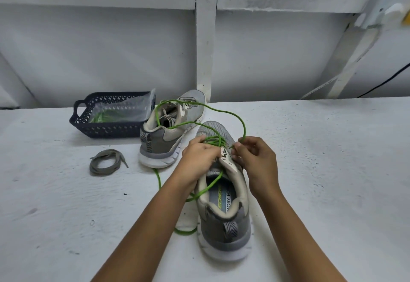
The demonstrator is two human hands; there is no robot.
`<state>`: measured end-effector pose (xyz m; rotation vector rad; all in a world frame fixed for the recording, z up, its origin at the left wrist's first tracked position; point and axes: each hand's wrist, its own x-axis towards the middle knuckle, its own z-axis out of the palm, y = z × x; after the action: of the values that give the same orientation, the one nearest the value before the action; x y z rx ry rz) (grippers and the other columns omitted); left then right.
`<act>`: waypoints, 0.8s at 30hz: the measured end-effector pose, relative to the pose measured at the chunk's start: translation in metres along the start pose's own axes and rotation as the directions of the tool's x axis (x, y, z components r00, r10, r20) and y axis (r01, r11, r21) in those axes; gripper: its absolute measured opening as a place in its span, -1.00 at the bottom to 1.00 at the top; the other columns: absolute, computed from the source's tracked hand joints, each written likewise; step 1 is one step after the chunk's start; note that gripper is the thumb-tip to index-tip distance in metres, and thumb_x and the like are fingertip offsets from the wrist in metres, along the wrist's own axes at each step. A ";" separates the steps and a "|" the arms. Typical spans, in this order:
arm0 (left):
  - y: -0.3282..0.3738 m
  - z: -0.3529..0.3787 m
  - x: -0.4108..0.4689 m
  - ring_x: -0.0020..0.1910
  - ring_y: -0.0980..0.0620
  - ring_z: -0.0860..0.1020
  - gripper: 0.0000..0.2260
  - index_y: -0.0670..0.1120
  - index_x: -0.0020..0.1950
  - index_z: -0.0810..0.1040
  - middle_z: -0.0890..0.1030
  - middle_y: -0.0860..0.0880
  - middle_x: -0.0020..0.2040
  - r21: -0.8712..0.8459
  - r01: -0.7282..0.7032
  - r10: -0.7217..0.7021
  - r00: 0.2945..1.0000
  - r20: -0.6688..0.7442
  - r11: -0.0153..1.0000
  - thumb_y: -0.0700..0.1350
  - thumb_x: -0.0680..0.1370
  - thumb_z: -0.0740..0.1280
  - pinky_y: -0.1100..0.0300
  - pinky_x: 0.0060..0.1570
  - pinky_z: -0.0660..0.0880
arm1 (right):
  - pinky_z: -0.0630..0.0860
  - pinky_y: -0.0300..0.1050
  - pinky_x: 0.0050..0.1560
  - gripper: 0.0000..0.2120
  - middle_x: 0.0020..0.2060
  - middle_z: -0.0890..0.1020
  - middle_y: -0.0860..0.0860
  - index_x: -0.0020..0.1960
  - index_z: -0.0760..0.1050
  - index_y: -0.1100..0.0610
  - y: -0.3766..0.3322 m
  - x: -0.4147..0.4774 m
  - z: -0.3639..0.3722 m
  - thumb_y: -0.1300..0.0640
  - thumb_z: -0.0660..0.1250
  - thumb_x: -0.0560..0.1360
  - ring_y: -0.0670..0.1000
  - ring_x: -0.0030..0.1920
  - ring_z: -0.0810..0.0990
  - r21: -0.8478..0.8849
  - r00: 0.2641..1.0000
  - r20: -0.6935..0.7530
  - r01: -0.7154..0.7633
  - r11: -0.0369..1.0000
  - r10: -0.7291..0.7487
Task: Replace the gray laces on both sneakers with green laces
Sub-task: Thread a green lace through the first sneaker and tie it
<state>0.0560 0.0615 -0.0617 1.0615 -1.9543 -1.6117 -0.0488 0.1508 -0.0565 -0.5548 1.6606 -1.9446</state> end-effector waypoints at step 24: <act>-0.004 0.002 0.009 0.34 0.02 0.39 -0.77 0.10 -0.46 0.65 0.29 0.06 0.43 -0.094 -0.002 0.001 1.000 -0.012 0.996 0.15 0.04 0.29 -0.02 0.35 0.31 | 0.48 -0.31 -0.15 -0.91 -0.27 0.64 -0.07 -0.17 0.54 0.05 0.006 -0.003 0.000 0.21 0.40 0.46 -0.14 -0.22 0.60 -0.360 0.979 0.076 0.202 0.911 -0.187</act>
<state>0.0500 0.0558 -0.0676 1.0303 -1.8523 -1.6753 -0.0460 0.1524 -0.0620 -0.9272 2.0245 -1.7427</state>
